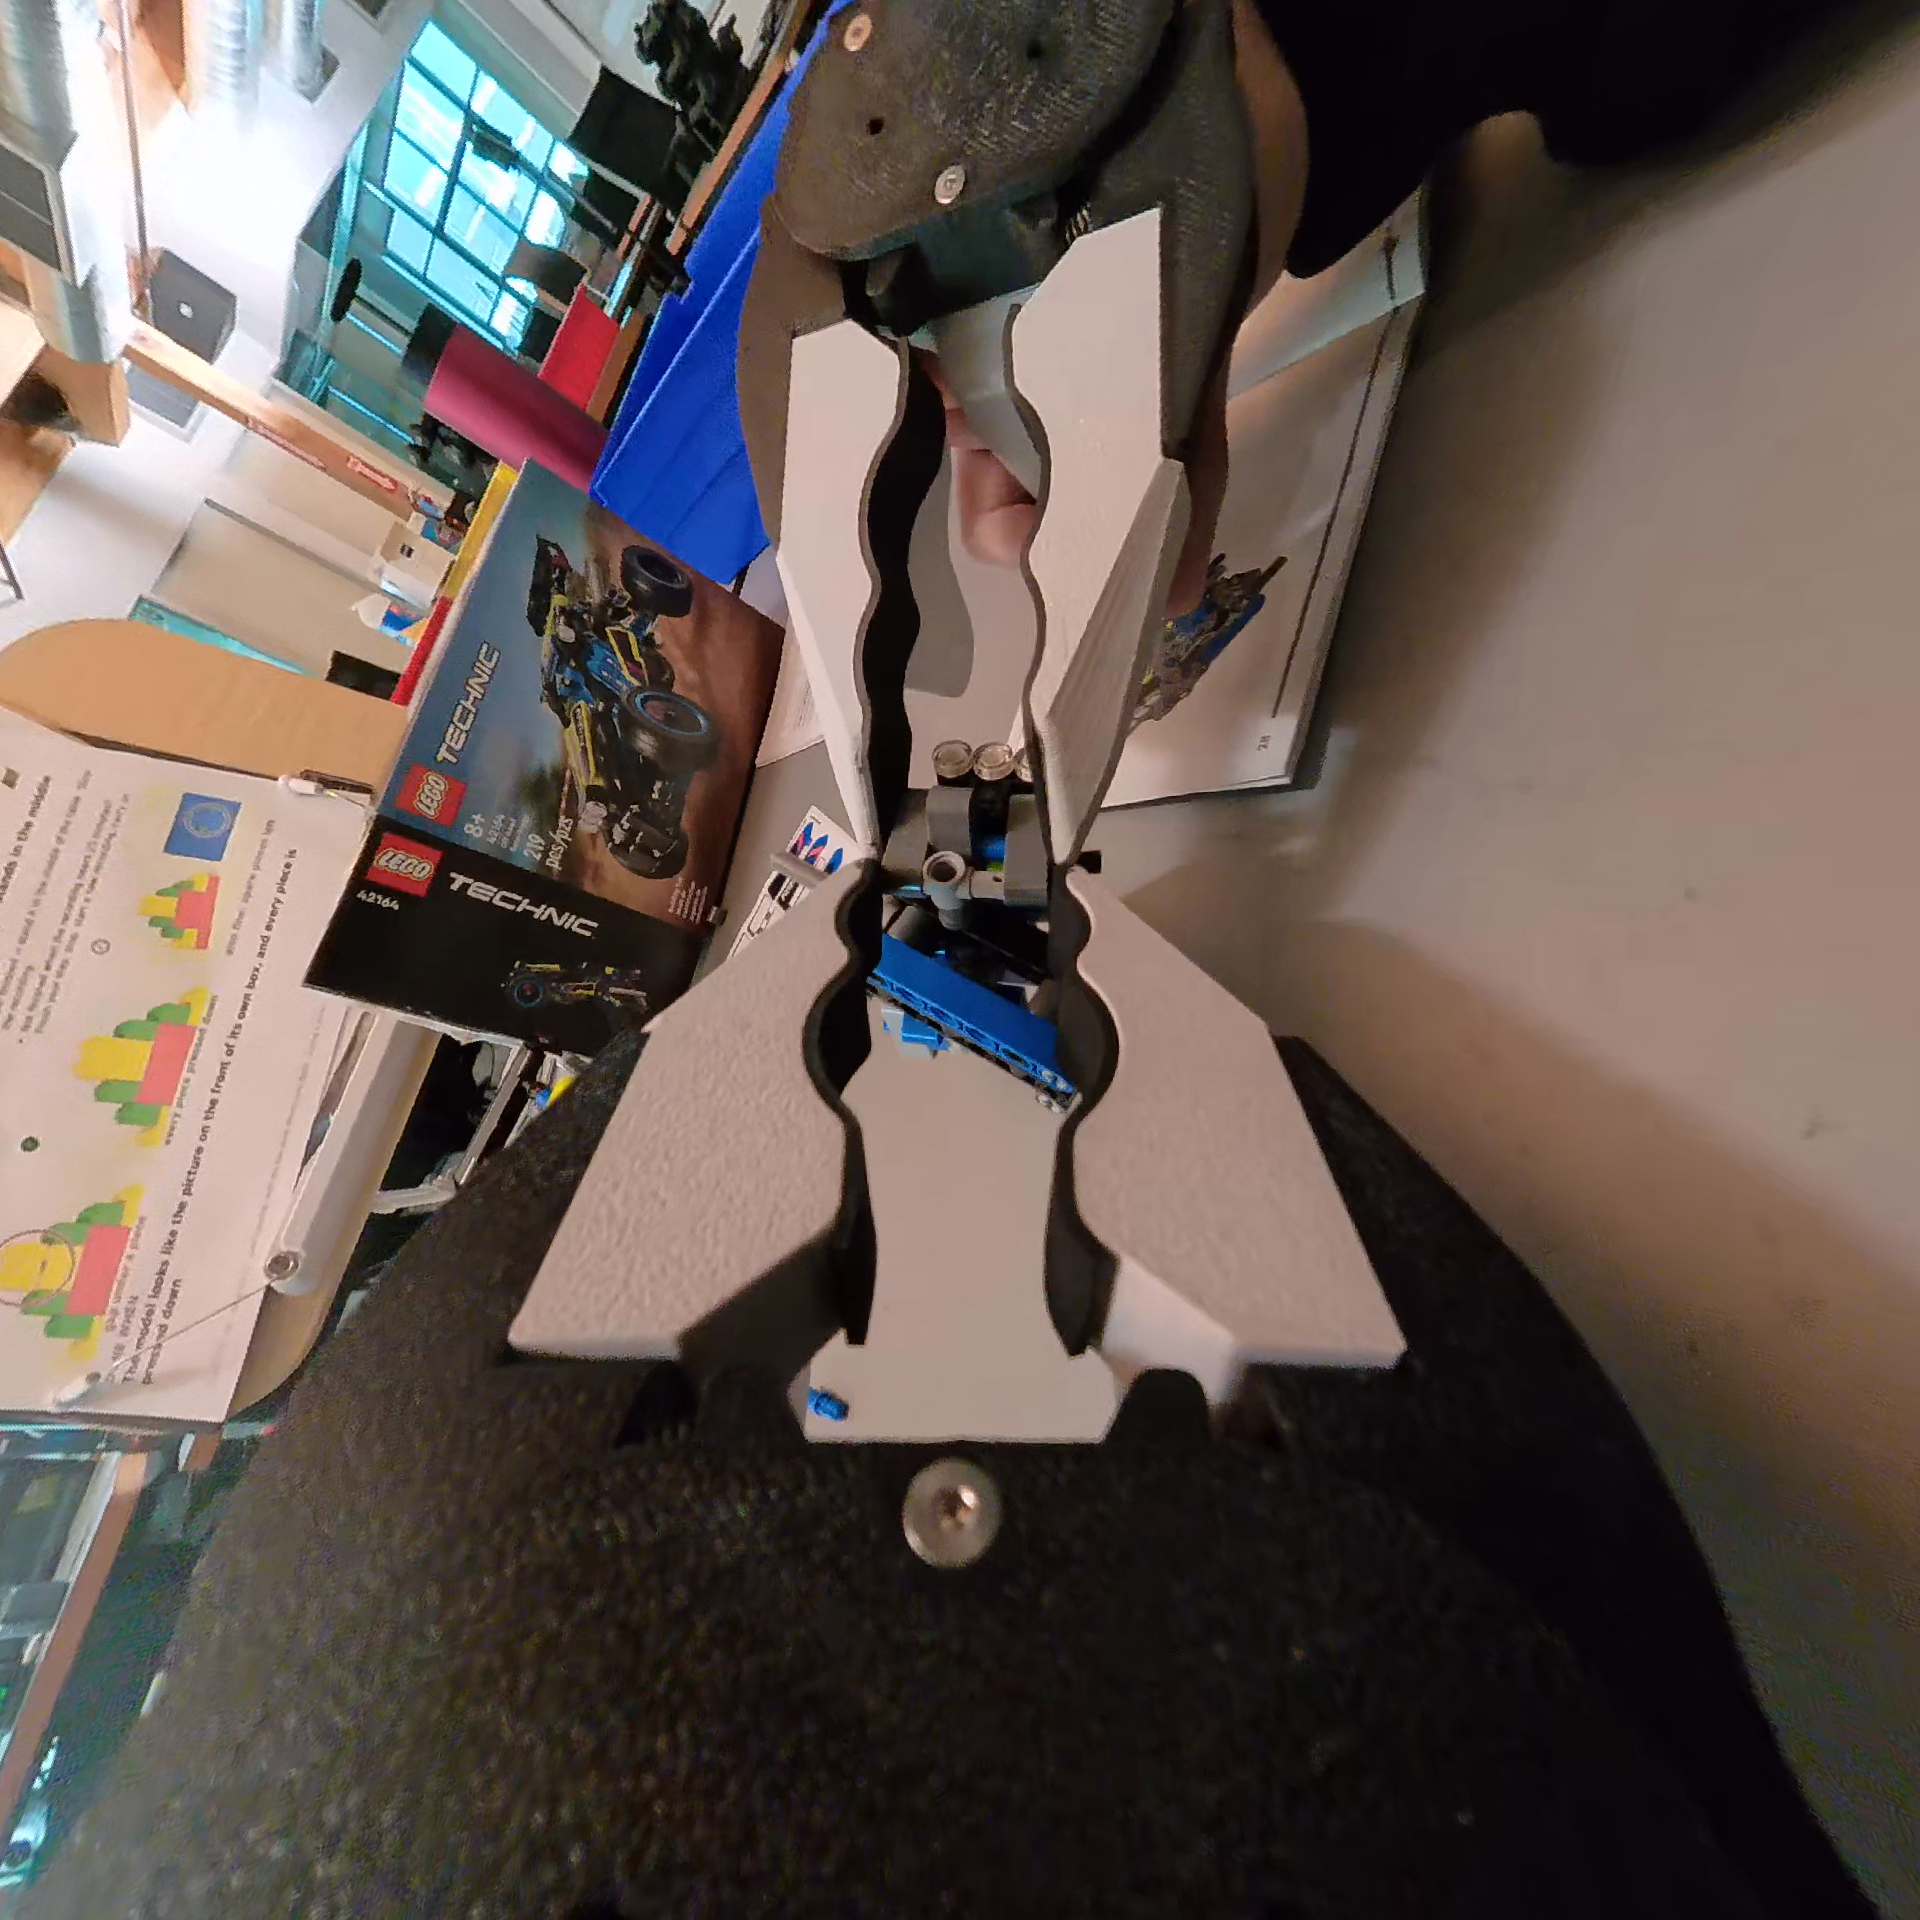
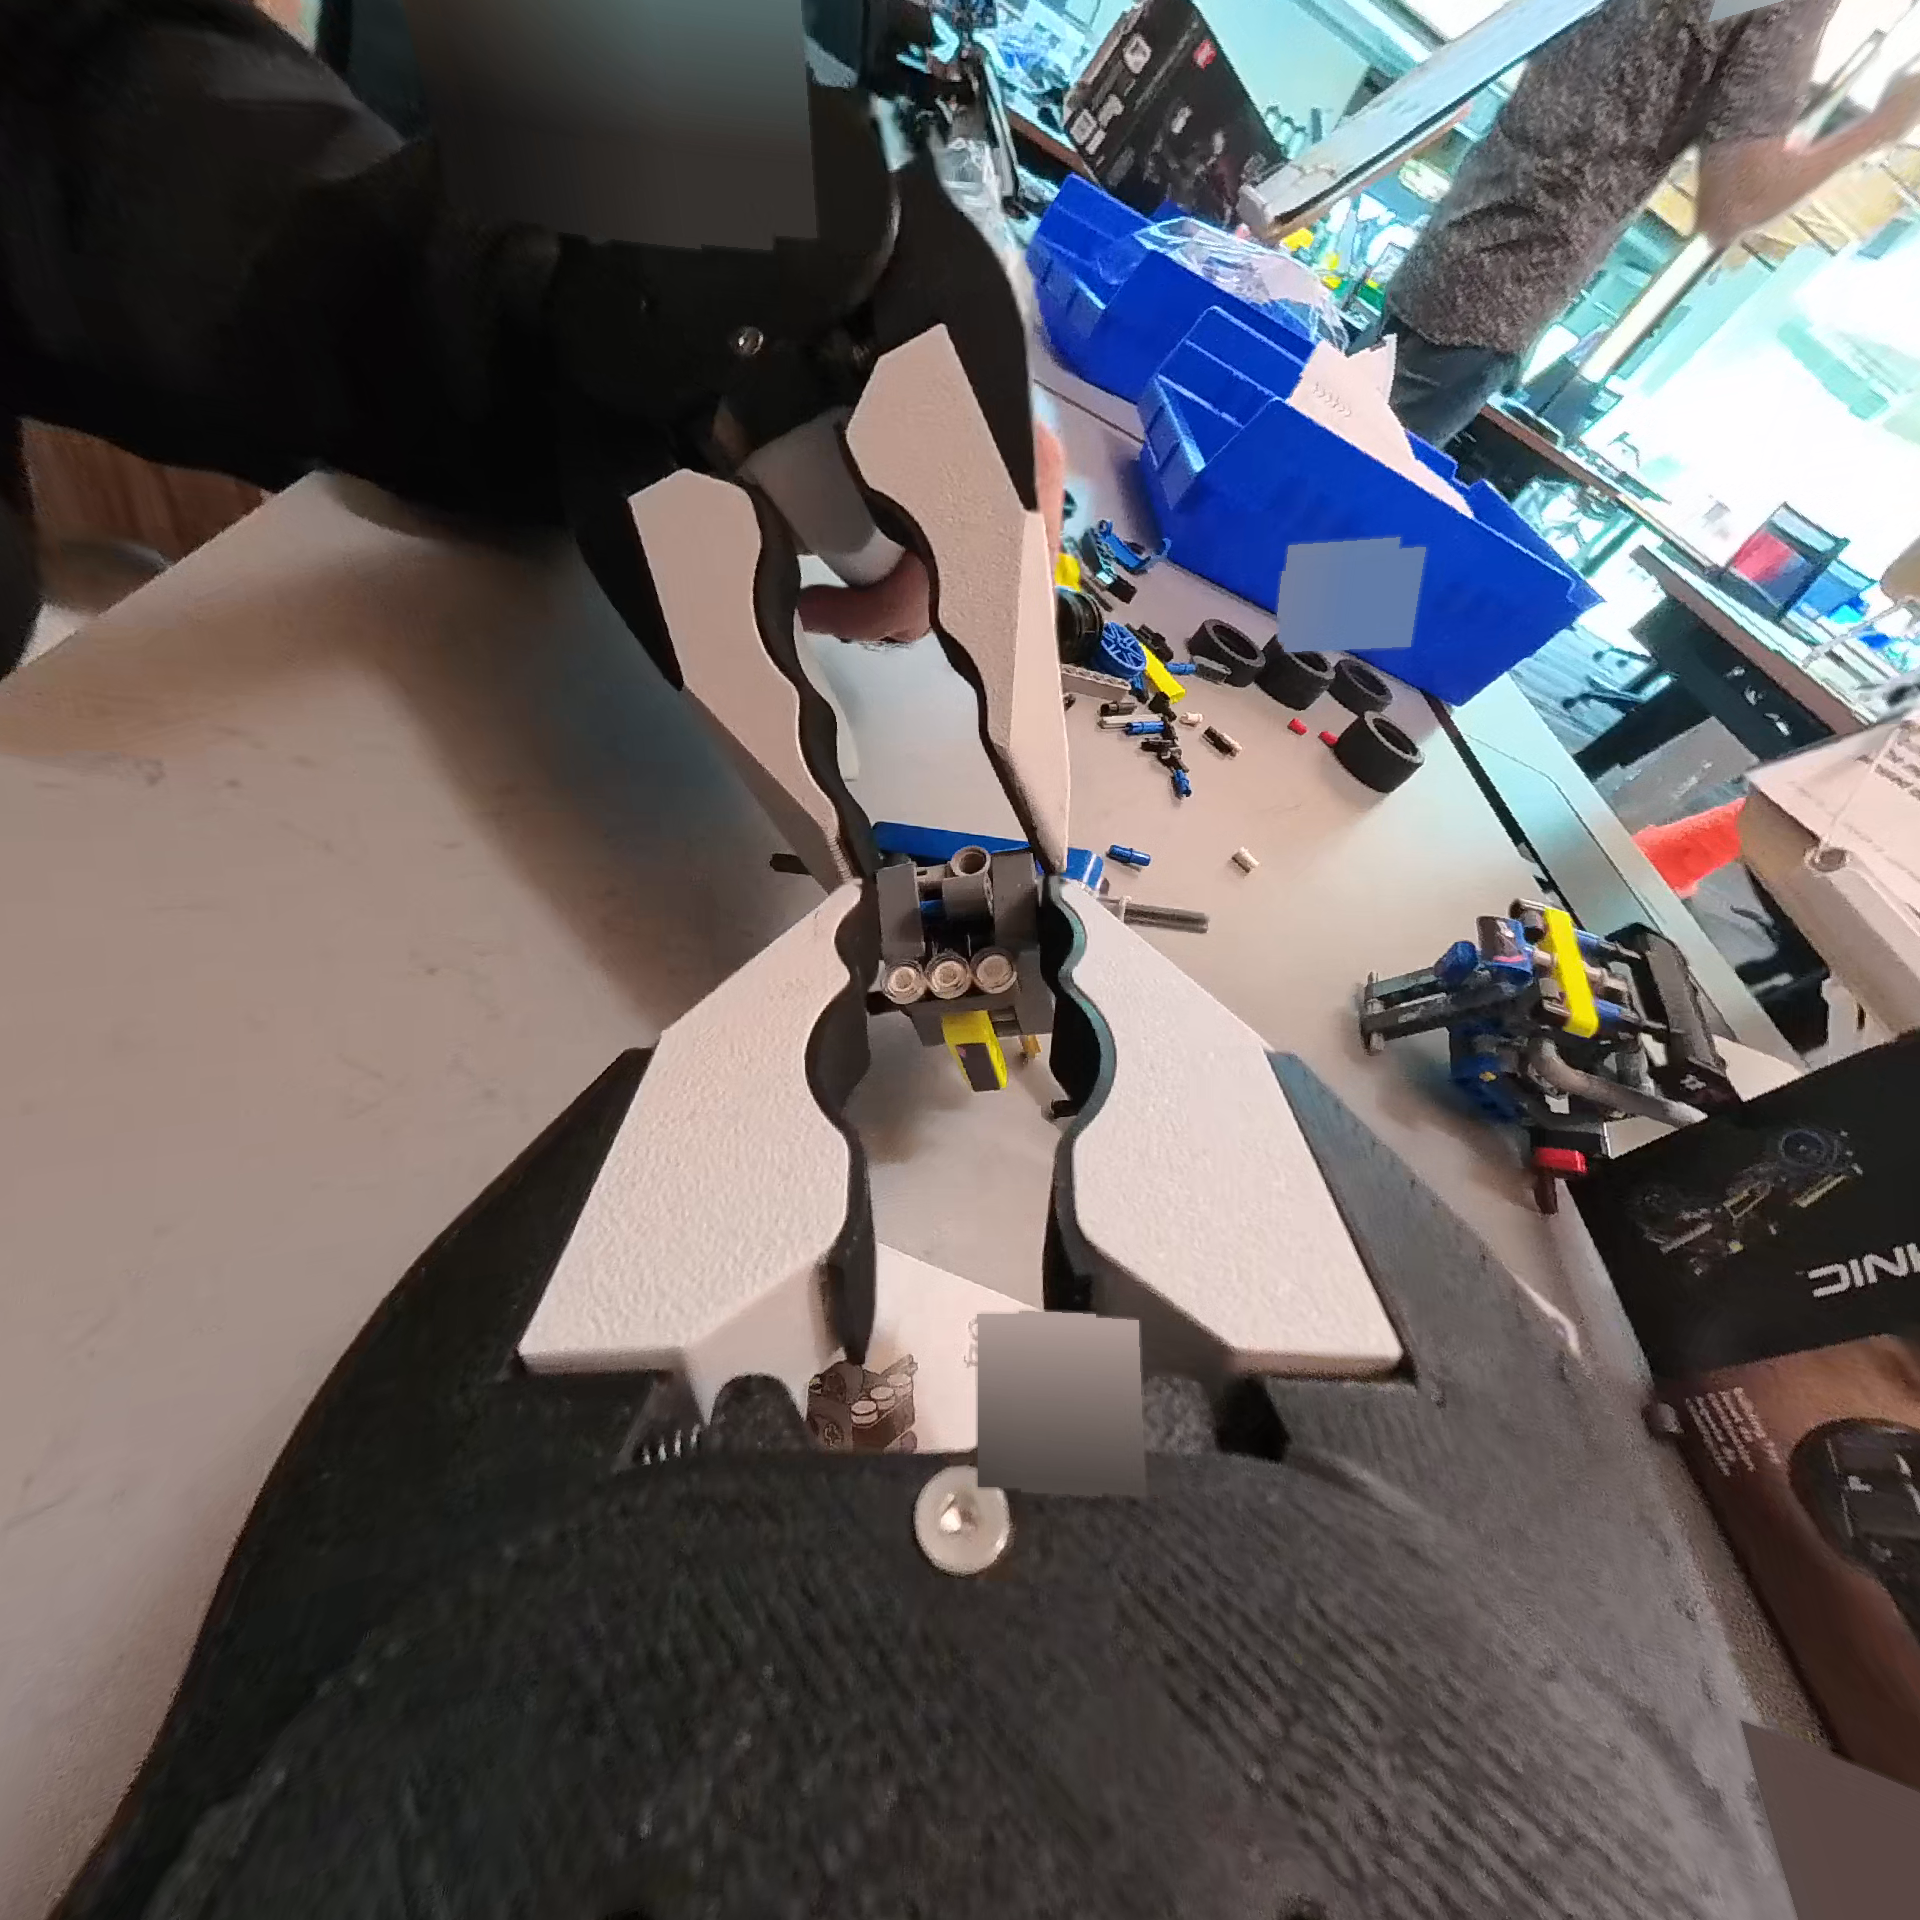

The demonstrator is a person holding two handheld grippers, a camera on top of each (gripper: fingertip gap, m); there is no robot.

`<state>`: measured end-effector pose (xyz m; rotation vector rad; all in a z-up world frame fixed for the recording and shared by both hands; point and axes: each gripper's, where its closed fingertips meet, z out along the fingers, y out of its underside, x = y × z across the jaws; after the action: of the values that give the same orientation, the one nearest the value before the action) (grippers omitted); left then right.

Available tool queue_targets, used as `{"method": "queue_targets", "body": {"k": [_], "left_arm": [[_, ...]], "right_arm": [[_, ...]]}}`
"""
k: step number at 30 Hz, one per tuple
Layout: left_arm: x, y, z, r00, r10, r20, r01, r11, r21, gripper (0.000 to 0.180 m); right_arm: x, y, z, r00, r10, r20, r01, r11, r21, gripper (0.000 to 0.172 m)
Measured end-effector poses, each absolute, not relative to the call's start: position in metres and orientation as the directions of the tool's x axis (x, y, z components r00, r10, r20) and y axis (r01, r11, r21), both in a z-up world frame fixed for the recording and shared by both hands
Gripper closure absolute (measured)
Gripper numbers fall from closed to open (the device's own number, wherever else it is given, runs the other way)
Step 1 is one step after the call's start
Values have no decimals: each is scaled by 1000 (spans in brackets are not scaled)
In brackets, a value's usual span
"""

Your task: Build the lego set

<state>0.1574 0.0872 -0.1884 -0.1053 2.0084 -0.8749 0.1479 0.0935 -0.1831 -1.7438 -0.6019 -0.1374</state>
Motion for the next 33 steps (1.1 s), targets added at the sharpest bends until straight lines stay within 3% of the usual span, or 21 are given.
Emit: {"method": "queue_targets", "body": {"k": [5,11,13,19,22,27,33], "left_arm": [[165,89,-187,-556,-455,-696,194,743,-640,152],[176,93,-187,-478,-505,-719,114,775,-621,152],[177,93,-185,-461,-526,-715,100,769,-631,152],[176,88,-183,-457,-537,-709,110,757,-644,152],[175,84,-182,-448,-517,-730,125,772,-624,152],[176,83,-186,-398,-447,-801,134,836,-532,152],[176,83,-190,-400,-423,-813,142,848,-511,152]], "right_arm": [[162,94,-177,909,226,351,389,-155,-908,128],[182,87,-161,999,-42,34,27,-157,-987,114],[179,83,-167,992,-127,-26,-49,-185,-981,129],[181,81,-179,936,-337,-101,-180,-212,-960,128],[179,86,-183,925,-352,-146,-231,-214,-949,125],[179,88,-187,912,-386,-140,-253,-261,-931,141],[179,88,-191,920,-389,-43,-179,-320,-931,140]]}}
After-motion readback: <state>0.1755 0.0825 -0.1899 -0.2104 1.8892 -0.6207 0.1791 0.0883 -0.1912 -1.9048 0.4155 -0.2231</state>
